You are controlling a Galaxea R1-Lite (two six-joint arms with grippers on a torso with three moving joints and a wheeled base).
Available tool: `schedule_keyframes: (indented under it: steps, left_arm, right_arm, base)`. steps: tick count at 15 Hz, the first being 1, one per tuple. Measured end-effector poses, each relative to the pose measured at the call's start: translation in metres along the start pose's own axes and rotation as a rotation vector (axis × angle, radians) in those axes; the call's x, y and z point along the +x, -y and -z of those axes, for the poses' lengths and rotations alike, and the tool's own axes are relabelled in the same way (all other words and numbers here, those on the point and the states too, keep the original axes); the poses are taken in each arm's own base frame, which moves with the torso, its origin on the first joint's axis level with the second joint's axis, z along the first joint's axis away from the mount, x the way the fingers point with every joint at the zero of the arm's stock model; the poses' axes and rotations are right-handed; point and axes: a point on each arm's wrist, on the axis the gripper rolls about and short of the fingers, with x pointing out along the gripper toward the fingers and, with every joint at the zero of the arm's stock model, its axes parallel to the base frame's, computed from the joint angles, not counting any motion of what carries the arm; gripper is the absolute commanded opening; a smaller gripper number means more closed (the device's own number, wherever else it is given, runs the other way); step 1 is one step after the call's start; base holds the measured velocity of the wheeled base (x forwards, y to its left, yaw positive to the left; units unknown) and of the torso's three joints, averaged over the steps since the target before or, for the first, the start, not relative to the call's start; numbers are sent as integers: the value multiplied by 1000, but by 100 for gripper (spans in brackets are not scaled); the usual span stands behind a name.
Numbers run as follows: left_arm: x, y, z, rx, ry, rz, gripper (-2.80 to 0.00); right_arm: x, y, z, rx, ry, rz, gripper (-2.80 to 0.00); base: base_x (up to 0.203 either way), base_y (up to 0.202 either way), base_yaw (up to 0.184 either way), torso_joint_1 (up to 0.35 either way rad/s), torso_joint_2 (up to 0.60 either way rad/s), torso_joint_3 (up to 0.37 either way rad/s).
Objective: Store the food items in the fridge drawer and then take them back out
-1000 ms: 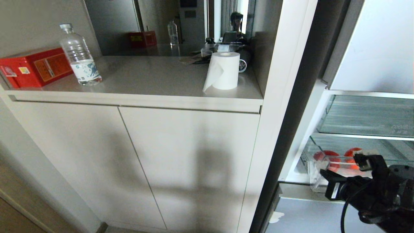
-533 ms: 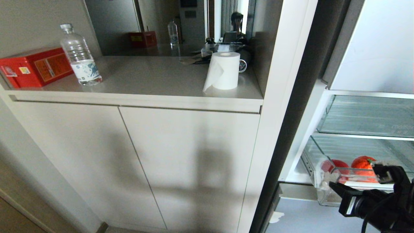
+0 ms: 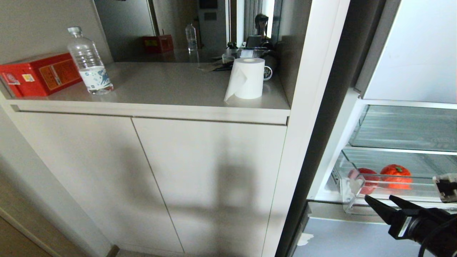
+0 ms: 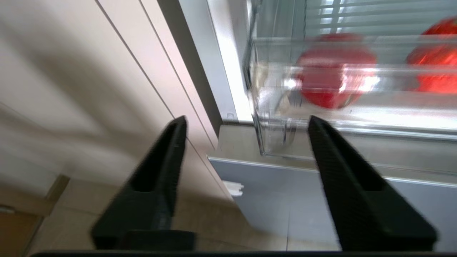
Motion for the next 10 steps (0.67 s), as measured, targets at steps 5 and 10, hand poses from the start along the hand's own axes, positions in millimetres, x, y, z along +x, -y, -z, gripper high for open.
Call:
schedule_keyframes:
  steps: [5,10]
  left_arm:
    - [0,0,0,0,0,0,-280]
    - [0,0,0,0,0,0,-280]
  right_arm:
    - [-8,-3,-50,-8,26,37,0]
    - [5,4,-81,3,-122,164,-280]
  base:
    - [0,0,0,0,0,0]
    - [0,0,0,0,0,0]
